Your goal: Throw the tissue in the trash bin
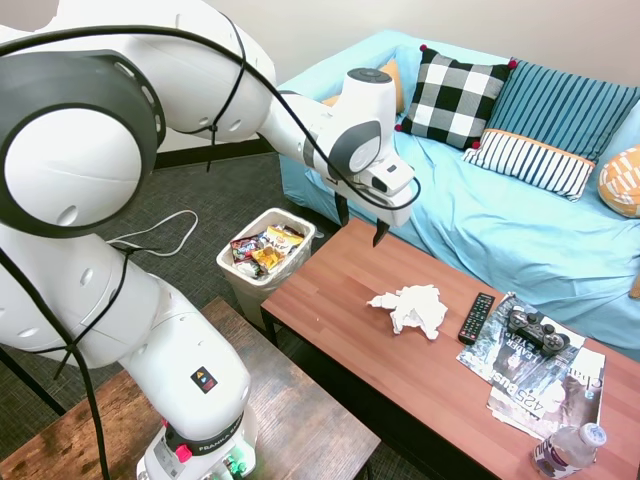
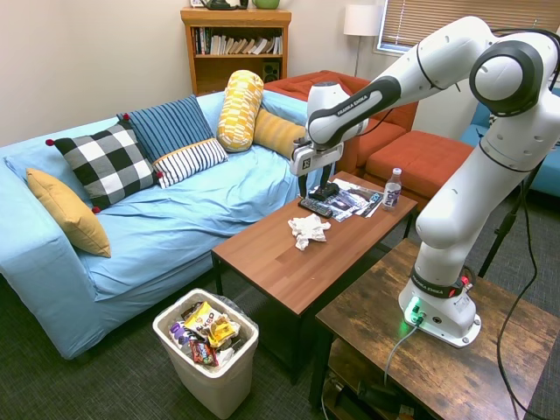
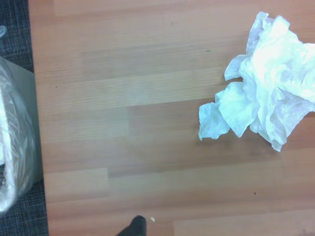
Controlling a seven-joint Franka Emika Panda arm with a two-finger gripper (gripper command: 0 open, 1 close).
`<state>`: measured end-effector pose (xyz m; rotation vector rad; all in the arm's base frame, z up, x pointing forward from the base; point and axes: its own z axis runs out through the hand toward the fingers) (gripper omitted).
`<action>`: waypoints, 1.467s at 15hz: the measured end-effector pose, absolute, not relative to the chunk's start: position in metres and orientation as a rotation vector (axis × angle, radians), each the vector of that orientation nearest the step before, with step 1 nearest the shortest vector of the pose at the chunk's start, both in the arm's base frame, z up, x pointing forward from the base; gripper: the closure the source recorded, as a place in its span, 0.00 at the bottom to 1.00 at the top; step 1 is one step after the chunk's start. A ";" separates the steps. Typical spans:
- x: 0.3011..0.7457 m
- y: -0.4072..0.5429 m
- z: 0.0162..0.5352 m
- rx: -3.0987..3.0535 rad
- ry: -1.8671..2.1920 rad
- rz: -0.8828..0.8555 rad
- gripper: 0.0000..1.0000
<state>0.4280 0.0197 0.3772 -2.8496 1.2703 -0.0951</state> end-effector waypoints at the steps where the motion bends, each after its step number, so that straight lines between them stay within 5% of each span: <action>1: 0.429 0.020 0.378 -2.846 1.272 -0.094 0.00; 11: 0.502 -0.063 0.297 -2.726 1.502 -0.098 0.00; 22: 0.560 -0.081 0.158 -2.724 1.528 0.103 0.00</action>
